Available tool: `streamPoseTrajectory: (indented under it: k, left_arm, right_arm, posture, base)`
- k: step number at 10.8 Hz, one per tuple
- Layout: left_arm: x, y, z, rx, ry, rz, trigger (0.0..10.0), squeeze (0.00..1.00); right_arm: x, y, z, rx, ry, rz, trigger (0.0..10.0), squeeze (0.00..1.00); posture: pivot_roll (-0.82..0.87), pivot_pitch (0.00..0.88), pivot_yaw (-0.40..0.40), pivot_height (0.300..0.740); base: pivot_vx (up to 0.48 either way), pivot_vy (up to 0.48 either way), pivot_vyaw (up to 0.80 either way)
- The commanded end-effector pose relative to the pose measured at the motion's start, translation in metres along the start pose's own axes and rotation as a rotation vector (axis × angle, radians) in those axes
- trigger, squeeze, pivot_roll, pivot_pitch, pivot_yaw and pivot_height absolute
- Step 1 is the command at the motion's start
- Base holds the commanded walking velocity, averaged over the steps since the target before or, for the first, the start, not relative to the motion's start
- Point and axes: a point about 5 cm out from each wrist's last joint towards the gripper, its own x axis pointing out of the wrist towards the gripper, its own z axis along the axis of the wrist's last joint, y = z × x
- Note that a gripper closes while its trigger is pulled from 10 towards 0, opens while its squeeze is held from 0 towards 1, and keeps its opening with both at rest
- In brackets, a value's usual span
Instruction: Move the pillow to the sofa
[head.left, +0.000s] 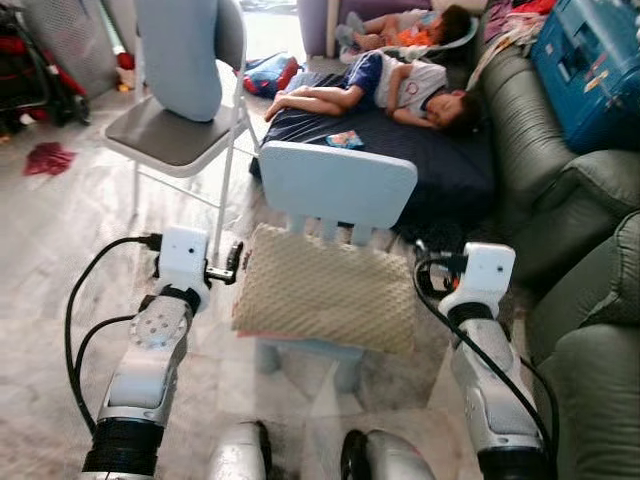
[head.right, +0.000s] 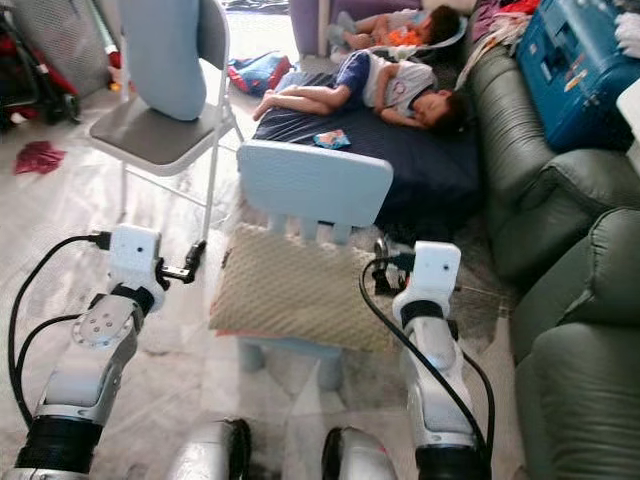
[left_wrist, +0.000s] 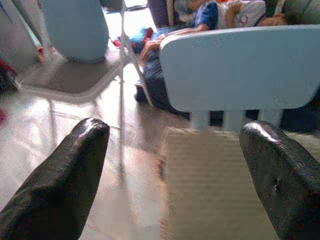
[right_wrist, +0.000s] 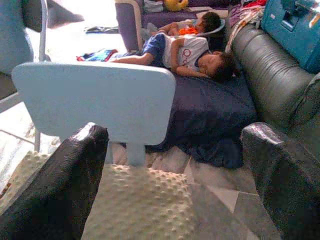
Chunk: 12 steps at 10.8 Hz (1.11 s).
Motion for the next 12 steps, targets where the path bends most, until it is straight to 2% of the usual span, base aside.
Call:
streamPoseTrajectory:
  k: [1, 2, 3, 5, 7, 8, 11, 12]
  left_arm:
    - [0.002, -0.011, 0.019, -0.064, -0.015, -0.095, 10.0, 0.0]
    - [0.005, -0.013, 0.025, 0.021, -0.06, -0.089, 10.0, 0.0]
    - [0.009, -0.01, 0.018, 0.03, -0.06, -0.091, 10.0, 0.0]
    - [0.008, 0.007, -0.001, -0.026, -0.006, -0.017, 10.0, 0.0]
    - [0.005, 0.007, -0.006, -0.014, -0.011, -0.021, 10.0, 0.0]
    - [0.003, 0.009, -0.009, -0.016, -0.008, -0.014, 10.0, 0.0]
    - [0.003, 0.008, -0.009, -0.014, -0.003, 0.003, 10.0, 0.0]
    - [0.007, 0.002, -0.006, -0.024, -0.043, -0.088, 10.0, 0.0]
  right_arm:
    - [0.003, -0.004, 0.009, 0.009, -0.029, -0.021, 10.0, 0.0]
    - [0.006, -0.004, 0.009, 0.011, -0.031, -0.022, 10.0, 0.0]
    - [0.012, -0.001, 0.009, 0.024, -0.033, -0.016, 10.0, 0.0]
    - [0.013, 0.008, 0.011, 0.026, -0.041, 0.037, 10.0, 0.0]
    - [0.014, 0.015, 0.014, -0.003, -0.05, 0.103, 10.0, 0.0]
    - [0.015, 0.018, 0.015, -0.026, -0.06, 0.124, 10.0, 0.0]
    - [0.011, 0.019, 0.015, -0.003, -0.052, 0.096, 10.0, 0.0]
    - [0.008, 0.014, 0.014, 0.016, -0.048, 0.07, 10.0, 0.0]
  posture:
    - [0.03, 0.158, 0.003, 0.74]
    - [0.04, 0.155, -0.004, 0.74]
    - [0.04, 0.137, -0.02, 0.74]
    - [0.04, 0.126, -0.051, 0.74]
    - [0.03, 0.158, -0.08, 0.74]
    - [0.03, 0.17, -0.078, 0.74]
    - [0.0, 0.206, -0.073, 0.74]
    - [0.0, 0.206, -0.079, 0.74]
  base:
    - [0.0, 0.0, 0.0]
    - [0.0, 0.0, 0.0]
    - [0.0, 0.0, 0.0]
    - [0.0, 0.0, 0.0]
    - [0.0, 0.0, 0.0]
    - [0.0, 0.0, 0.62]
    - [0.0, 0.0, 0.38]
    - [0.0, 0.0, 0.0]
